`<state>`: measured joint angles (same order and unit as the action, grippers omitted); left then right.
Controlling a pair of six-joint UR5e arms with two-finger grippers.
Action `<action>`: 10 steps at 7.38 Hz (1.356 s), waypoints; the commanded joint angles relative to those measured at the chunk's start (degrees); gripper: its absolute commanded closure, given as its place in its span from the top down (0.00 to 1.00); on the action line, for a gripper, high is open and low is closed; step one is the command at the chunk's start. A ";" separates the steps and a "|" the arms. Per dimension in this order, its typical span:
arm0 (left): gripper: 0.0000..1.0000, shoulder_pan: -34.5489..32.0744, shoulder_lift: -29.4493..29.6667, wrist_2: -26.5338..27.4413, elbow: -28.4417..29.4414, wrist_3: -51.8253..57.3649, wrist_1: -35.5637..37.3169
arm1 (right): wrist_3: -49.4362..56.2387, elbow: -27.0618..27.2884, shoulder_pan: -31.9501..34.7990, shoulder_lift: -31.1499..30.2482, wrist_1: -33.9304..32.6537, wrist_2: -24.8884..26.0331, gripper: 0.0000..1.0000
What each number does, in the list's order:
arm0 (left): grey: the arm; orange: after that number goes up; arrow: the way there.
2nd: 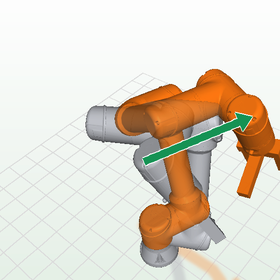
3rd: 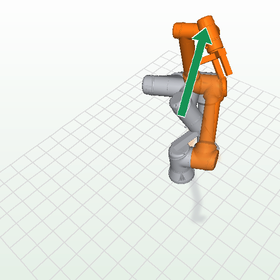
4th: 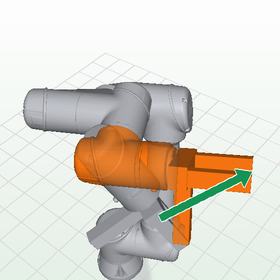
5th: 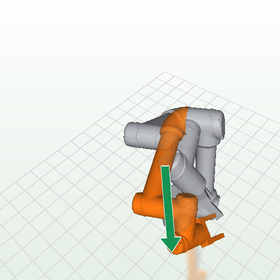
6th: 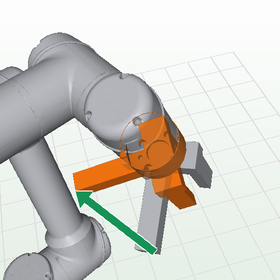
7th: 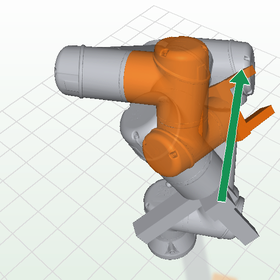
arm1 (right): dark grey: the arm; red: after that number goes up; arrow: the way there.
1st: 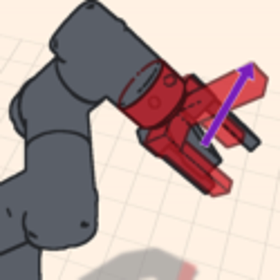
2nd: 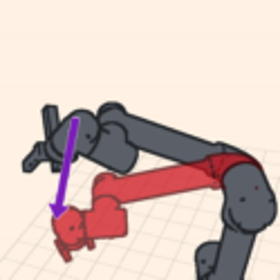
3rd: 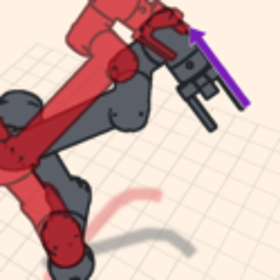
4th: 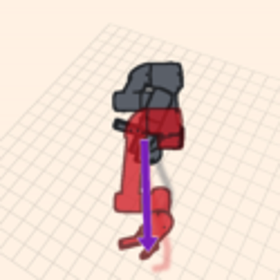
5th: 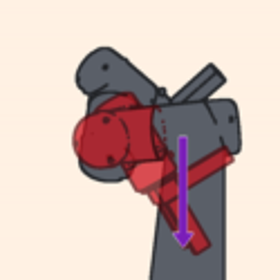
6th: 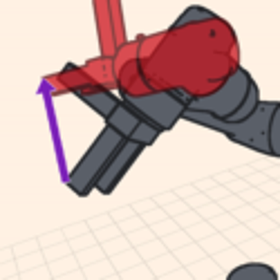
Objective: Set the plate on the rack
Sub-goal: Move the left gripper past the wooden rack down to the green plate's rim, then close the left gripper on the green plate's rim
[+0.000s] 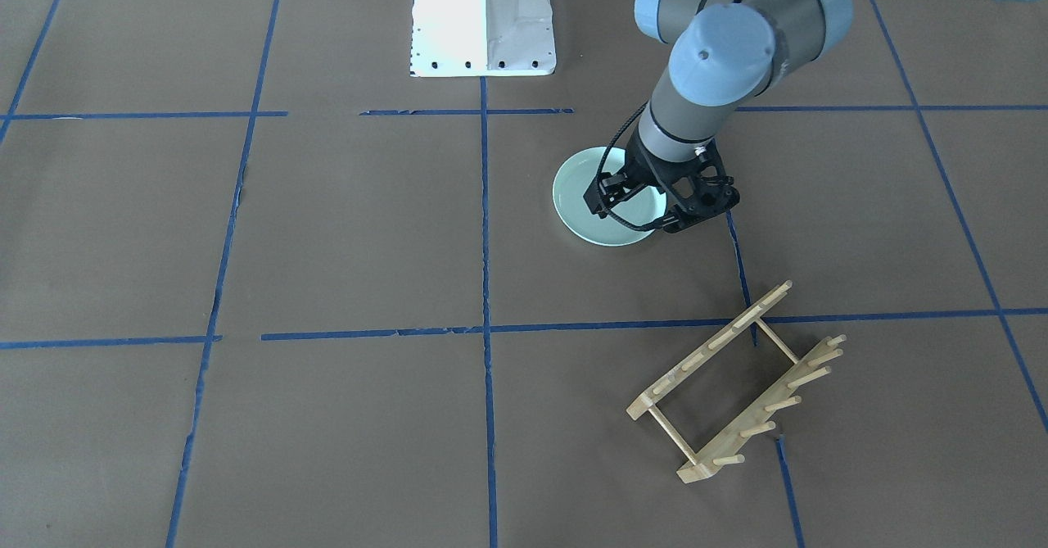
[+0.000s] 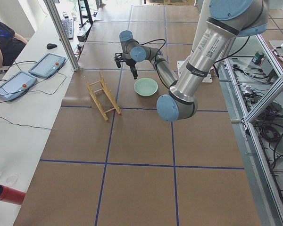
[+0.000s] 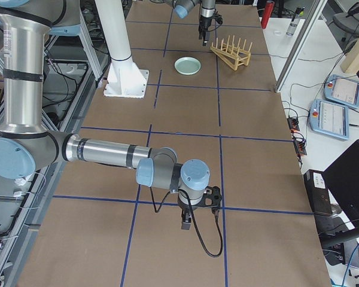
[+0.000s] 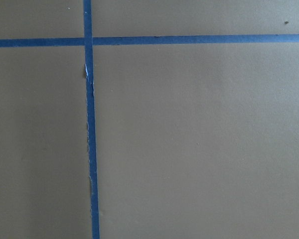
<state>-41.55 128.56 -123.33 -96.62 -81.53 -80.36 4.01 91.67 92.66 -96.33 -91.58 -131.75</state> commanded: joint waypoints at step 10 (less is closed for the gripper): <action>0.28 10.79 6.44 8.37 12.33 -4.17 -0.76 | 0.03 -0.09 0.07 0.00 0.00 0.00 1.00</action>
<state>-30.78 135.00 -114.97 -84.33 -85.85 -81.08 4.04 91.66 92.70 -96.33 -91.58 -131.75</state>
